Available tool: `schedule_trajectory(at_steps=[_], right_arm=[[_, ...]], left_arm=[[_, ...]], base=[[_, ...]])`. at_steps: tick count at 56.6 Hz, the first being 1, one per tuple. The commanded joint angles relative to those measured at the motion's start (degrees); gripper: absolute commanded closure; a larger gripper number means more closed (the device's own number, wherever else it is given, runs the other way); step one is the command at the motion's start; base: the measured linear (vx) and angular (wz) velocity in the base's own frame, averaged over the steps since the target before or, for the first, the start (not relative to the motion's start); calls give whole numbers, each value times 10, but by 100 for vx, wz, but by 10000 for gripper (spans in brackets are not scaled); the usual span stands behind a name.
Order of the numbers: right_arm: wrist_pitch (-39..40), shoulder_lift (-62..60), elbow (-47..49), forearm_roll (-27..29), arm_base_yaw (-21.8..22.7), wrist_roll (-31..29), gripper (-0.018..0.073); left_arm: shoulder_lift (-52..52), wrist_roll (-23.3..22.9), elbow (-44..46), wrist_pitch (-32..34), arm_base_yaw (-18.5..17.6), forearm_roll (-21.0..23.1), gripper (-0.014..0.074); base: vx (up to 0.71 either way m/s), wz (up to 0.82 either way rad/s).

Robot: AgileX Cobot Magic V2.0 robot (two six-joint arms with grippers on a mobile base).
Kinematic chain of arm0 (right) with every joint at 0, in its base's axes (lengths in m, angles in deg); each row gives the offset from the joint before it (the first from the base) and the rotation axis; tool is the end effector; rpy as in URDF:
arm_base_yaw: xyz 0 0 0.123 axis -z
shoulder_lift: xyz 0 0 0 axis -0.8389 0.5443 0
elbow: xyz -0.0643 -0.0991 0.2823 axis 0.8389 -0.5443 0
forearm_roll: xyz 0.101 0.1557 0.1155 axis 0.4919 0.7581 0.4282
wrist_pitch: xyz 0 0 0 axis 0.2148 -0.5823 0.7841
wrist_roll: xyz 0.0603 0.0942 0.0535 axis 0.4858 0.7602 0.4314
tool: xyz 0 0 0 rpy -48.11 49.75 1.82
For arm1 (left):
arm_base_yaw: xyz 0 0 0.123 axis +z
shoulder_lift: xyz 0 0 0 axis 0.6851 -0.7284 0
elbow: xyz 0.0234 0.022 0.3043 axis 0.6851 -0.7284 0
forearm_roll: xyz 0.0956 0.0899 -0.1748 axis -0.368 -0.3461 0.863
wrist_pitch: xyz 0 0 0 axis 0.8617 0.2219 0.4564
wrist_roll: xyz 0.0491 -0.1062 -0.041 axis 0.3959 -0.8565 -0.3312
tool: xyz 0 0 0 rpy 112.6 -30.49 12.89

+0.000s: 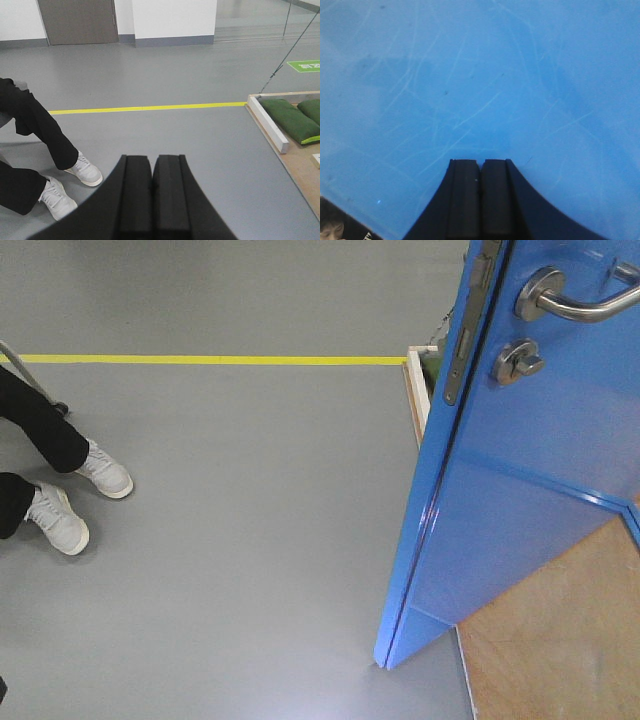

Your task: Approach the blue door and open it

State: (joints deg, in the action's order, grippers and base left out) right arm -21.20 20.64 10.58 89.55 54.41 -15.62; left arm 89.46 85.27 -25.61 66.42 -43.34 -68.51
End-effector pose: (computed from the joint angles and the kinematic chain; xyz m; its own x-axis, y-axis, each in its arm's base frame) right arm 0.3125 0.0359 0.5036 -0.1812 0.6289 -0.7561 -0.1328 0.7461 0.6524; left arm 0.0322 0.0022 0.1738 -0.2015 0.0460 -0.9784 -0.0073 0.9988 0.0485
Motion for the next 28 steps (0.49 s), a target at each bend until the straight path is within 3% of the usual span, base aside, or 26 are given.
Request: schedule_trajectory(at_steps=[1, 28], right_arm=[[49, -8, 18, 11, -2, -6, 547], [49, -8, 18, 11, -2, -6, 547]], left_arm=[[6, -4, 15, 49, -4, 2, 524], [6, -4, 15, 49, -4, 2, 524]], base=[[15, 5], [20, 9]])
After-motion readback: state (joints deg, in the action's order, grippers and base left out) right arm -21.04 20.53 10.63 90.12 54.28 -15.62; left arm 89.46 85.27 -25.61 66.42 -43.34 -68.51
